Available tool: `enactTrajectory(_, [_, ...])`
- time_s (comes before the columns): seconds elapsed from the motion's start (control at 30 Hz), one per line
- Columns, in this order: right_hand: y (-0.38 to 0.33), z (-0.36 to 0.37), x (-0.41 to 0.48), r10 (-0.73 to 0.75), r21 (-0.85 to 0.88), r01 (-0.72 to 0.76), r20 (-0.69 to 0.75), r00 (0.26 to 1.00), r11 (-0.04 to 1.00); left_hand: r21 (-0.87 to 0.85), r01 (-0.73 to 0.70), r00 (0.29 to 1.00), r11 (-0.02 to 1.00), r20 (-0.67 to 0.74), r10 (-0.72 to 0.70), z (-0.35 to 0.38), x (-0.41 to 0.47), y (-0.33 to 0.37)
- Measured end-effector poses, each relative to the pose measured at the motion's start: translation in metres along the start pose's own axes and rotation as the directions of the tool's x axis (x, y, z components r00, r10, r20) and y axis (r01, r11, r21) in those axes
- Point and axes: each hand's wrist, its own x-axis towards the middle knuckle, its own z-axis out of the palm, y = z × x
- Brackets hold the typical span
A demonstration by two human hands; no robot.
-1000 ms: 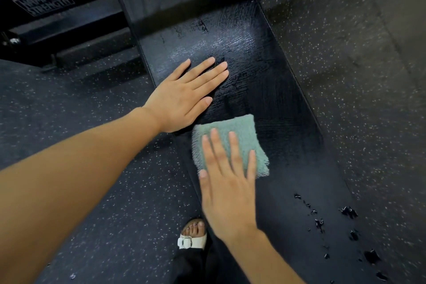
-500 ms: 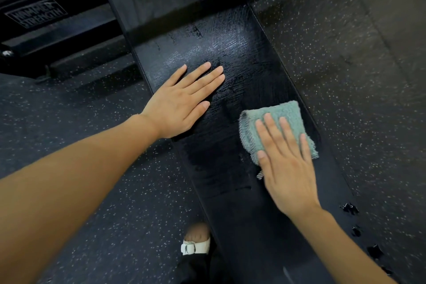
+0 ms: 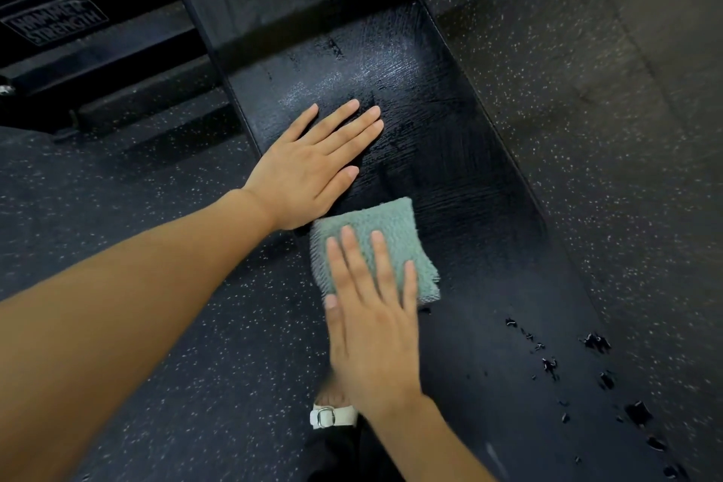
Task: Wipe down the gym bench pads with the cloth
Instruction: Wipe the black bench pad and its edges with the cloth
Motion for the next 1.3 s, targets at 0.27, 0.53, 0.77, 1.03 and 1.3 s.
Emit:
enactTrajectory(0.27, [0.038, -0.014, 0.010, -0.202, -0.065, 0.206, 0.070, 0.977, 0.976, -0.001, 0.000, 1.000, 1.000, 0.002, 0.000, -0.002, 0.000, 0.000])
enactTrajectory(0.53, [0.090, -0.030, 0.024, 0.023, -0.045, -0.024, -0.035, 0.999, 0.999, 0.006, 0.009, 1.000, 1.000, 0.011, -0.009, -0.001, 0.000, 0.001])
enactTrajectory(0.77, [0.045, -0.015, 0.012, 0.055, -0.005, -0.056, -0.054, 0.997, 0.998, 0.036, 0.023, 1.000, 0.999, 0.003, -0.023, 0.000, -0.001, 0.004])
enactTrajectory(1.03, [0.027, -0.003, -0.011, -0.179, -0.075, 0.181, 0.029, 0.983, 0.981, 0.041, 0.072, 0.997, 0.997, -0.004, -0.071, 0.001, -0.002, 0.013])
enactTrajectory(1.3, [0.104, -0.027, -0.015, -0.058, -0.131, 0.054, -0.023, 0.998, 0.990, 0.037, 0.090, 0.996, 0.995, -0.006, -0.090, 0.008, -0.013, 0.036])
